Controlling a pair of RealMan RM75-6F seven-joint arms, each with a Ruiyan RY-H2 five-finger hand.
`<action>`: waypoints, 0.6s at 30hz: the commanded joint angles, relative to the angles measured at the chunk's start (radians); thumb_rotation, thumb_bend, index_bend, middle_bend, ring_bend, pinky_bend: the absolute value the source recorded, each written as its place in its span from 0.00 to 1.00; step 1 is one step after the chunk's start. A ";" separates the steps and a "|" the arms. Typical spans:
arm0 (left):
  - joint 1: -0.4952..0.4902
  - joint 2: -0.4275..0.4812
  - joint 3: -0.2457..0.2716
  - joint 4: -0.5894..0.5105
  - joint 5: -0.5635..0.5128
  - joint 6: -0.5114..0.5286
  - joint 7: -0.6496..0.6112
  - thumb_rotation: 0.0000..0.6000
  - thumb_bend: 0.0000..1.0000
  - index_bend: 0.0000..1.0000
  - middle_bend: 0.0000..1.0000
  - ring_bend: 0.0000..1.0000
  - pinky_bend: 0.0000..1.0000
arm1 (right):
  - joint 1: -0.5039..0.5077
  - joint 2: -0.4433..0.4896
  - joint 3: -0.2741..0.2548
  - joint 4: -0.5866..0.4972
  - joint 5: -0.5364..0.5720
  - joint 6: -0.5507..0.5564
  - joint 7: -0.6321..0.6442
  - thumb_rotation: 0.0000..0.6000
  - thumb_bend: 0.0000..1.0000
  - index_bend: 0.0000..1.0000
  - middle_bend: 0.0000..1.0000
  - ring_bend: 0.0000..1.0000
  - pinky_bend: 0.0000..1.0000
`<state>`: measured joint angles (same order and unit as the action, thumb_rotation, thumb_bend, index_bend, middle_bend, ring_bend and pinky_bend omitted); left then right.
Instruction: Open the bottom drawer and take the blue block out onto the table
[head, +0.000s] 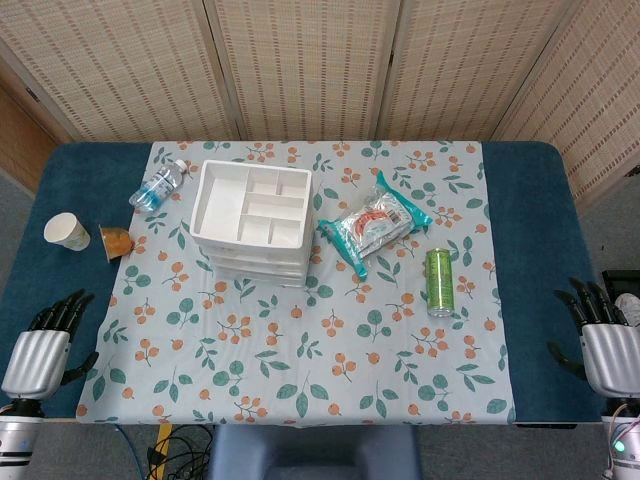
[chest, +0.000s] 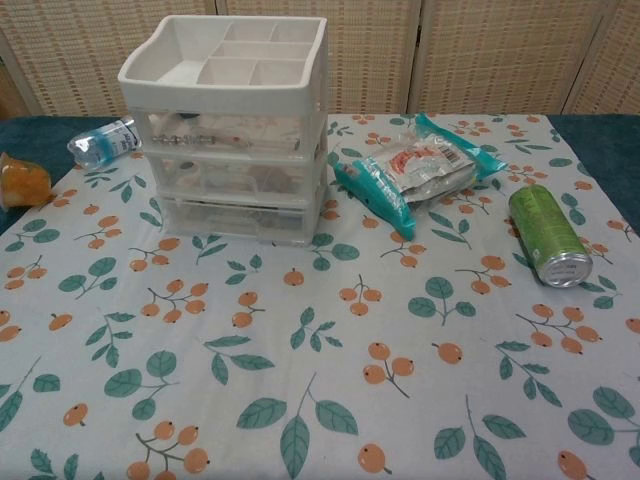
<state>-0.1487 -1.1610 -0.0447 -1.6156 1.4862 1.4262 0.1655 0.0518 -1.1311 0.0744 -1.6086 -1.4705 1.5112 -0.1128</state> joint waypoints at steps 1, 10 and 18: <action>0.000 -0.002 0.001 0.001 0.001 0.001 0.001 1.00 0.24 0.10 0.10 0.13 0.19 | 0.000 0.000 0.000 0.000 0.001 -0.002 0.000 1.00 0.26 0.16 0.08 0.10 0.22; 0.000 -0.003 0.009 0.000 0.020 0.008 -0.008 1.00 0.24 0.10 0.10 0.13 0.19 | -0.005 0.002 0.001 0.002 -0.006 0.009 0.009 1.00 0.26 0.16 0.09 0.10 0.22; -0.031 -0.001 0.006 0.007 0.079 0.005 -0.076 1.00 0.24 0.11 0.10 0.15 0.21 | -0.009 0.016 0.012 -0.008 -0.014 0.033 0.015 1.00 0.26 0.16 0.09 0.10 0.22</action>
<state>-0.1677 -1.1640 -0.0372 -1.6106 1.5482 1.4353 0.1087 0.0422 -1.1158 0.0855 -1.6159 -1.4842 1.5437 -0.0970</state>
